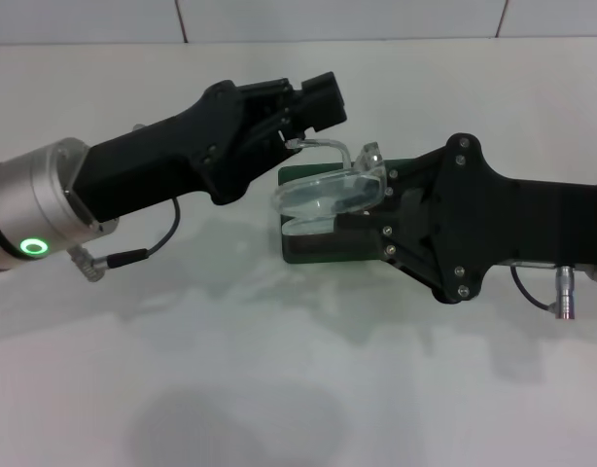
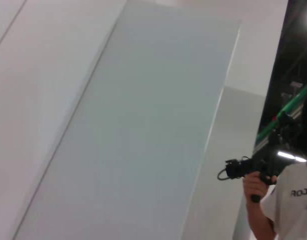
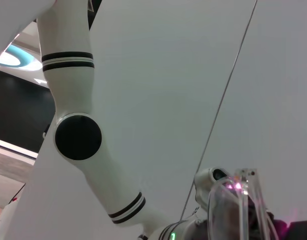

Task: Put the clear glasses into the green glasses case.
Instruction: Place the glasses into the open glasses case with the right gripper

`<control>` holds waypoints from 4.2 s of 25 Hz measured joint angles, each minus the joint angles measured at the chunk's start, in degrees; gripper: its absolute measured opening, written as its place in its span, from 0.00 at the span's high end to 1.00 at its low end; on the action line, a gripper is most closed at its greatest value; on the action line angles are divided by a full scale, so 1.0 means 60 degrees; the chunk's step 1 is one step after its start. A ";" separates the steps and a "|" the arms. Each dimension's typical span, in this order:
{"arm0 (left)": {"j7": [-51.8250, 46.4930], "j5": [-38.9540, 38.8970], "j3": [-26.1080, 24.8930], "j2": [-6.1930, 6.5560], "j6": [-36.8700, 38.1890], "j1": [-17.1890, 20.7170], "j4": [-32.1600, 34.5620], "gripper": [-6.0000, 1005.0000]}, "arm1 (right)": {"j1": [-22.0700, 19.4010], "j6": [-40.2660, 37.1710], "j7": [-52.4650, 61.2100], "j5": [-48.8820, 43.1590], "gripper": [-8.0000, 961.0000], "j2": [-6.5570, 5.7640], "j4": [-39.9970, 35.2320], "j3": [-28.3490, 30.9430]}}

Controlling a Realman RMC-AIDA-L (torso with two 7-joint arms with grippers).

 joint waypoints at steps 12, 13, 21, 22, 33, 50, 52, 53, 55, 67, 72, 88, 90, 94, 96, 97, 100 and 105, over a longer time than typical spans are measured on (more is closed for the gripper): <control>0.0028 0.0031 0.0615 -0.0025 0.0265 -0.0179 0.0001 0.86 | -0.0013 -0.0004 -0.0042 -0.0002 0.92 -0.0001 0.0045 -0.0013; 0.0029 0.0034 0.0619 -0.0026 0.0266 -0.0179 0.0000 0.86 | -0.0019 -0.0004 -0.0043 -0.0002 0.92 0.0000 0.0047 -0.0013; 0.0080 0.0017 0.0565 -0.0023 0.0269 -0.0135 -0.0001 0.86 | -0.0048 -0.0022 -0.0043 -0.0001 0.92 0.0000 0.0065 -0.0009; 0.0122 -0.0002 0.0547 -0.0017 0.0264 -0.0123 -0.0001 0.86 | -0.0052 -0.0022 -0.0044 -0.0001 0.92 0.0000 0.0064 -0.0009; 0.0627 0.0034 -0.0991 0.0674 0.0198 0.0346 0.0039 0.86 | -0.0060 0.0104 0.0612 -0.0072 0.92 -0.0028 -0.0148 -0.0115; 0.0884 0.0042 -0.2909 0.1478 0.0147 0.1945 0.0566 0.86 | 0.2878 0.0110 1.1916 -0.8850 0.92 -0.0157 -0.5558 0.0579; 0.0910 0.0148 -0.2890 0.1424 0.0137 0.1913 0.0554 0.86 | 0.3646 -0.0687 1.2792 -0.9543 0.92 -0.0148 -0.5384 0.0912; 0.0911 0.0231 -0.2887 0.1393 0.0118 0.1880 0.0554 0.86 | 0.4004 -0.1021 1.3141 -0.9913 0.92 -0.0142 -0.5274 0.1026; 0.0912 0.0413 -0.2894 0.1319 0.0031 0.1814 0.0554 0.86 | 0.4593 -0.1480 1.3507 -1.0499 0.92 -0.0133 -0.4944 0.1131; 0.0993 0.0916 -0.2847 0.1037 -0.0435 0.1530 0.0527 0.86 | 0.6972 -0.1267 1.3405 -1.2645 0.92 -0.0058 -0.1834 0.0501; 0.0994 0.0916 -0.2850 0.1037 -0.0438 0.1492 0.0527 0.86 | 0.7293 -0.1048 1.3249 -1.2804 0.92 -0.0035 -0.1479 -0.0303; 0.0844 0.3185 -0.2842 0.1569 -0.0083 0.2135 0.1218 0.86 | 0.6930 0.0266 1.2926 -1.2842 0.92 -0.0010 -0.1478 -0.1211; 0.0836 0.3260 -0.2836 0.1573 -0.0076 0.2269 0.1270 0.86 | 0.6927 0.0439 1.2817 -1.2844 0.92 -0.0011 -0.1463 -0.1238; 0.0751 0.3621 -0.2827 0.1588 -0.0001 0.2361 0.1287 0.86 | 0.6986 0.0701 1.2670 -1.2876 0.92 -0.0015 -0.1369 -0.1264; 0.0747 0.3688 -0.2827 0.1588 0.0014 0.2361 0.1288 0.86 | 0.7072 0.0771 1.2620 -1.2909 0.92 -0.0015 -0.1228 -0.1265; 0.0745 0.3768 -0.2827 0.1568 0.0025 0.2362 0.1289 0.86 | 0.7152 0.0844 1.2561 -1.2925 0.92 -0.0015 -0.1075 -0.1273; 0.0753 0.3821 -0.2829 0.1515 0.0017 0.2331 0.1280 0.86 | 0.7350 0.1035 1.2413 -1.2938 0.92 -0.0009 -0.0575 -0.1359; 0.0745 0.3920 -0.2829 0.1485 -0.0004 0.2234 0.1236 0.86 | 0.7560 0.1334 1.2368 -1.2934 0.91 -0.0003 -0.0007 -0.1587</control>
